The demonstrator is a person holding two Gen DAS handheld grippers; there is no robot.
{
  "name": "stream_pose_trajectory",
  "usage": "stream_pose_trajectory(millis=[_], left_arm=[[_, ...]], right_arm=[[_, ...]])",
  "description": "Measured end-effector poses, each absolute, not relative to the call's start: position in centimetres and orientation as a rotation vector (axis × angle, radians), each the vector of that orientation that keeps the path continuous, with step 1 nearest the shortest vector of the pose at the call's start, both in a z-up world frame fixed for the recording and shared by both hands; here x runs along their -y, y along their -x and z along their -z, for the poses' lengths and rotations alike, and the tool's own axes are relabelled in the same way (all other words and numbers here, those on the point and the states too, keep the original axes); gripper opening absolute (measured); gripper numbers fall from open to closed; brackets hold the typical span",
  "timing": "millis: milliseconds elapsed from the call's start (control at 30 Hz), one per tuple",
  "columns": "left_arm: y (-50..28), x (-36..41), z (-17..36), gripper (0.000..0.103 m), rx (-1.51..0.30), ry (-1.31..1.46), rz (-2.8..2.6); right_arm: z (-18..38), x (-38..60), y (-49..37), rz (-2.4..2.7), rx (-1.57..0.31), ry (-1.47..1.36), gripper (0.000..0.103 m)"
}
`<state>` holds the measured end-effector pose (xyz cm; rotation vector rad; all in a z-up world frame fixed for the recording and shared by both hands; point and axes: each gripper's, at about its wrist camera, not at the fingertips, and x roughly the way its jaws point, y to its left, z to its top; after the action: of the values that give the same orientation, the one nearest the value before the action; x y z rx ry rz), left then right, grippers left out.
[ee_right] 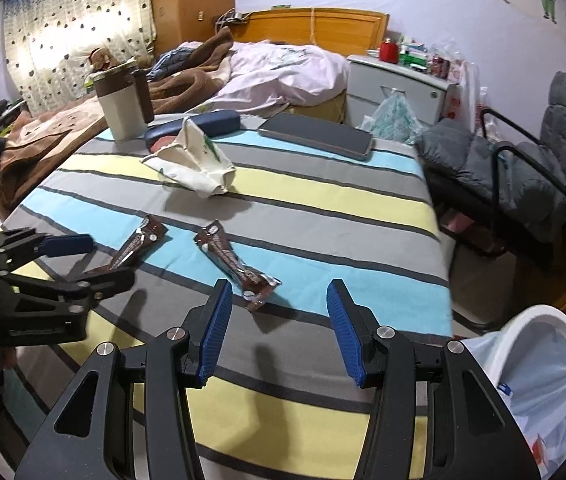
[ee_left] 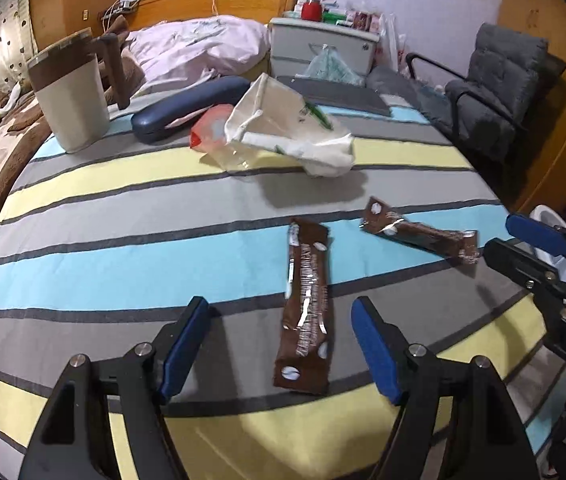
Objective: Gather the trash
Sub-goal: 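Grasp the brown snack bar wrapper with the right gripper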
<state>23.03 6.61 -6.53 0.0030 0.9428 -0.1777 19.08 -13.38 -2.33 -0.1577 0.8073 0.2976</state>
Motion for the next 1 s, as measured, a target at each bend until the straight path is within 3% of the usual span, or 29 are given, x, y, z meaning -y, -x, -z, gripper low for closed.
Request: stream_pose_trajectory(millis=[533,900,1000], left_arm=[[-24.0,-8.2,6.5,0.050,-0.924,0.013,0.190],[-24.3,-8.1,6.5,0.046,-0.917,0.010,0.202],[-24.4,-8.2,6.5,0.040,-0.915,0.013,0.204]], right_arm=[[3.9,11.4,-21.6,-0.407,-0.857,0.247,0.051],[4.5,10.6,-22.2,-0.454,-0.901,0.262,0.051],[4.5,10.4,-22.1,-0.458,-0.905,0.265,0.050]])
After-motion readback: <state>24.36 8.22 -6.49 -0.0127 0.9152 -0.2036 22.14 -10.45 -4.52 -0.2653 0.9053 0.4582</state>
